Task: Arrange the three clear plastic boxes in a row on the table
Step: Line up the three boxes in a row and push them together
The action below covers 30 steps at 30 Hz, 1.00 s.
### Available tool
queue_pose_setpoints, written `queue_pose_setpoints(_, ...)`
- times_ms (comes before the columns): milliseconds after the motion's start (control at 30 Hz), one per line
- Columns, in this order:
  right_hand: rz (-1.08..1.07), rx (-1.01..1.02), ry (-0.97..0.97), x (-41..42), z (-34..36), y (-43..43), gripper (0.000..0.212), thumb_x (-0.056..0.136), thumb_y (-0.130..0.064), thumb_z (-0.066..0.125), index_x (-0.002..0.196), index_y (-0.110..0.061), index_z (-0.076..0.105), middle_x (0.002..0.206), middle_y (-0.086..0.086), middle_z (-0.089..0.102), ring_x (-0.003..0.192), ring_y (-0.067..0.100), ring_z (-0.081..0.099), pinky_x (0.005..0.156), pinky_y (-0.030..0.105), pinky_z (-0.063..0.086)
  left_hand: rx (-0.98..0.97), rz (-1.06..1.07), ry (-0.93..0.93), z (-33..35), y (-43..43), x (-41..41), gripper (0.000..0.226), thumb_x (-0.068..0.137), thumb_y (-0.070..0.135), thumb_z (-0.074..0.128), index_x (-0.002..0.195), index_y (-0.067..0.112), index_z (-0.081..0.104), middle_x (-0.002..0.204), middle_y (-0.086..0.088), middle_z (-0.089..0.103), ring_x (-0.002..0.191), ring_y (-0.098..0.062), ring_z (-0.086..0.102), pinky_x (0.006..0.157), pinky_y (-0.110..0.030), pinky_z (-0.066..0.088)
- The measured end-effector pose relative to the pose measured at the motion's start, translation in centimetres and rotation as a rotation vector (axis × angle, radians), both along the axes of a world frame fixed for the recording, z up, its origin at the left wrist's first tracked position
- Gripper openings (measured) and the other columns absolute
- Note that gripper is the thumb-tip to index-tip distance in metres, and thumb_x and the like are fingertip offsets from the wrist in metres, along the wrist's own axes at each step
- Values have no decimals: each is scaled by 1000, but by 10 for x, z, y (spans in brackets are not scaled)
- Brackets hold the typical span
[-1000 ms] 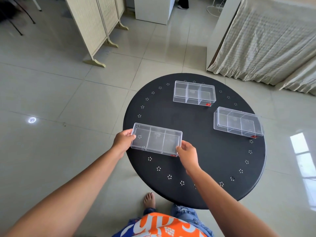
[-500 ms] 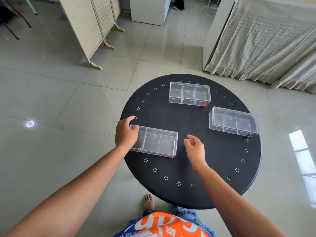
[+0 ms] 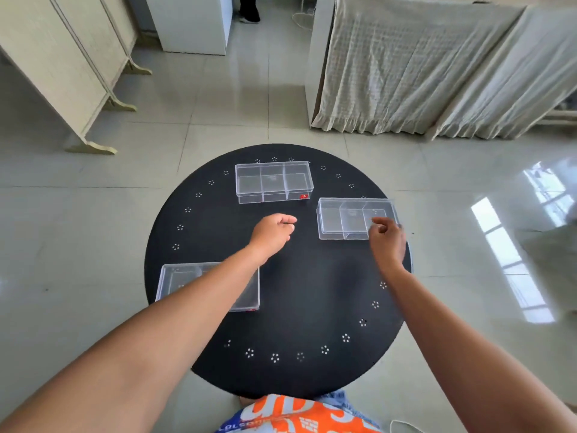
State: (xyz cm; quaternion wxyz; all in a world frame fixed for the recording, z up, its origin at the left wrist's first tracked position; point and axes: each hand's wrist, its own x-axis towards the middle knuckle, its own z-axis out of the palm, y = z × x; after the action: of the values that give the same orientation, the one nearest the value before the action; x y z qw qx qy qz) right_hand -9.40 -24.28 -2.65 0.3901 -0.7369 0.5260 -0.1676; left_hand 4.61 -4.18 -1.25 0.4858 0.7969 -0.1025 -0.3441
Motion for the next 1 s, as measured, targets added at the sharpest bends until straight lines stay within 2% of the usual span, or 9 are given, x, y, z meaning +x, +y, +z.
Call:
queue_pose_setpoints(233, -58, 145, 147, -4, -12, -65, 61, 89, -28, 59, 146, -15, 40, 146, 13, 38, 137, 33, 37, 109, 43, 34, 75, -84, 177, -13, -77, -3, 70, 93, 42, 56, 153, 18, 31, 156, -6, 38, 140, -26, 41, 115, -46, 36)
queue_pose_setpoints(333, -10, 266, 91, 0, -19, -81, 63, 93, -24, 61, 148, -7, 36, 136, 8, 48, 122, 25, 52, 96, 30, 39, 60, -81, 241, -18, -96, -3, 74, 95, 45, 52, 156, 18, 20, 162, -5, 29, 146, -26, 33, 118, -46, 31)
queue_pose_setpoints(400, -3, 333, 45, 2, -26, -87, 64, 93, -24, 63, 148, -5, 35, 134, 11, 57, 117, 27, 58, 94, 30, 43, 60, -72, 274, -22, -105, -3, 70, 97, 43, 50, 156, 17, 22, 157, -1, 35, 141, -24, 39, 116, -44, 32)
queue_pose_setpoints(500, -6, 379, 40, 1, -38, -94, 71, 86, -34, 64, 147, -9, 39, 131, 10, 62, 113, 28, 62, 95, 35, 48, 28, -93, 315, -22, -110, -7, 46, 100, 42, 45, 142, 25, 42, 121, 8, 45, 107, -14, 48, 99, -35, 42)
queue_pose_setpoints(633, -10, 347, 49, 2, -40, -92, 48, 90, -23, 59, 135, -7, 53, 115, 9, 69, 90, 22, 62, 71, 25, 43, 23, -103, 308, -22, -104, -8, 65, 101, 41, 43, 157, 18, 18, 144, -1, 41, 127, -24, 45, 105, -37, 38)
queue_pose_setpoints(733, -1, 319, 69, 1, -38, -77, 27, 90, -17, 53, 114, -10, 62, 86, 1, 66, 70, 17, 57, 61, 26, 41, 39, -78, 294, -24, -87, -5, 61, 99, 42, 44, 154, 23, 27, 155, -2, 37, 134, -25, 44, 109, -39, 40)
queue_pose_setpoints(800, -19, 321, 53, 2, -37, -62, 29, 88, -14, 50, 112, -10, 65, 81, -1, 66, 65, 14, 57, 56, 26, 40, 26, -53, 268, -23, -72, -3, 38, 100, 35, 44, 136, 29, 49, 125, 6, 57, 111, -21, 50, 96, -34, 44)
queue_pose_setpoints(867, -24, 329, 11, 6, -36, -41, 32, 87, -13, 50, 115, -11, 66, 90, 0, 69, 73, 15, 61, 61, 28, 42, 2, 2, 232, -20, -53, 2, 37, 100, 27, 44, 137, 24, 50, 100, 14, 56, 101, -19, 49, 91, -35, 43)
queue_pose_setpoints(1000, 23, 348, -59, 23, -35, 10, 30, 88, -10, 48, 111, -10, 67, 92, 1, 70, 72, 10, 60, 60, 27, 44, 58, 64, 133, -13, -7, 20, 52, 98, 26, 49, 148, 17, 39, 125, 2, 56, 107, -19, 54, 105, -40, 44)
